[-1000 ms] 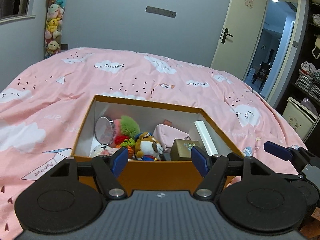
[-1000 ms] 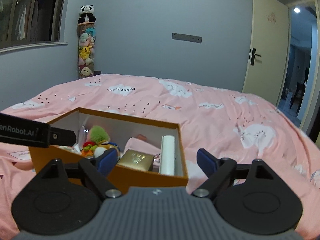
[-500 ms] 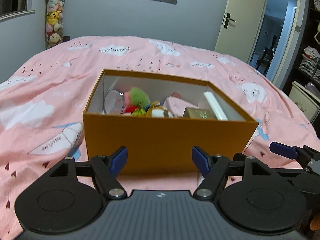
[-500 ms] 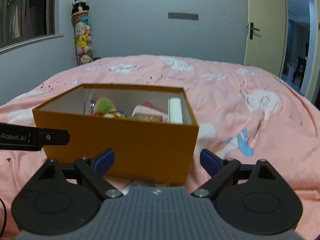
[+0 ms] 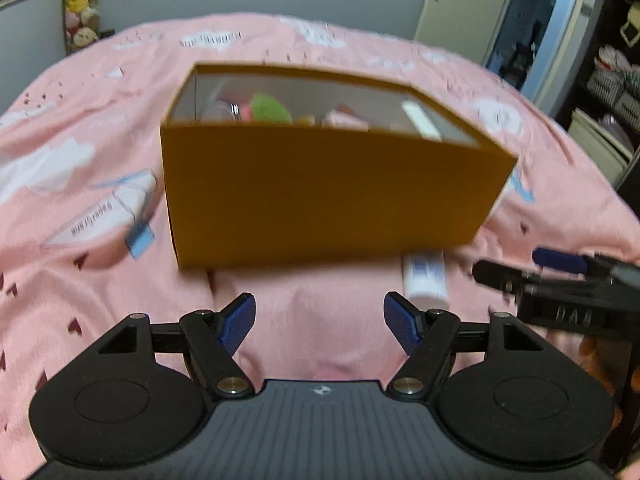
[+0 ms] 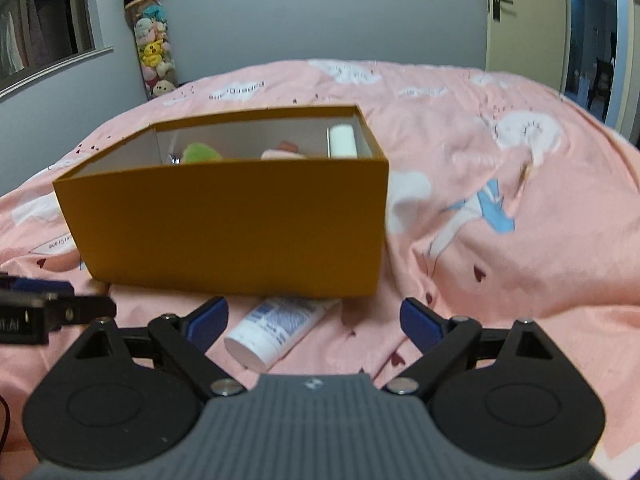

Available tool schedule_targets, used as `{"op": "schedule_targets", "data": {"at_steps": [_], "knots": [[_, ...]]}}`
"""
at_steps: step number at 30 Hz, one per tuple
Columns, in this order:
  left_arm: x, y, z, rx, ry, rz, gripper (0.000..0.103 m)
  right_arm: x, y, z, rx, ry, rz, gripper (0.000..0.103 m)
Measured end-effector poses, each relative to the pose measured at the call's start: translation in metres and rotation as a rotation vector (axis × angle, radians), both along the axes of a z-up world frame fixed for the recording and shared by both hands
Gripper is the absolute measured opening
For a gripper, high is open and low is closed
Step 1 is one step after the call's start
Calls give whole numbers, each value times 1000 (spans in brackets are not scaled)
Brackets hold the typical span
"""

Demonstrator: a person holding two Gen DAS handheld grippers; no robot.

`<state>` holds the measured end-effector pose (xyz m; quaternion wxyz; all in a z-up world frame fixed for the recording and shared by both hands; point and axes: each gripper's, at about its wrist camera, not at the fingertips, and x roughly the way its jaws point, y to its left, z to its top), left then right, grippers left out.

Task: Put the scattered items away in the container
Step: 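Move both open tools down toward the pink wallet and white Vaseline tube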

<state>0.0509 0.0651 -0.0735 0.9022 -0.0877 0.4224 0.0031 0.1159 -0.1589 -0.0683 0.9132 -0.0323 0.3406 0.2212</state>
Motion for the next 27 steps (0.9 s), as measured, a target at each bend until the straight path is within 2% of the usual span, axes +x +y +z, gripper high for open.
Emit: {"op": "schedule_targets", "data": {"at_steps": [2, 6, 9, 13, 19, 27], "knots": [[1, 0, -7, -8, 50, -5, 84, 3, 0, -4, 4, 31, 7, 92], [4, 3, -18, -17, 131, 12, 84, 10, 4, -12, 11, 91, 30, 78], [5, 3, -24, -2, 177, 10, 84, 18, 8, -19, 29, 151, 43, 73], [6, 1, -29, 1, 221, -6, 84, 30, 17, -29, 57, 241, 64, 72], [9, -3, -36, 10, 289, -50, 84, 40, 28, -33, 48, 292, 85, 72], [7, -5, -37, 26, 309, -62, 84, 71, 36, -46, 71, 404, 30, 71]]}}
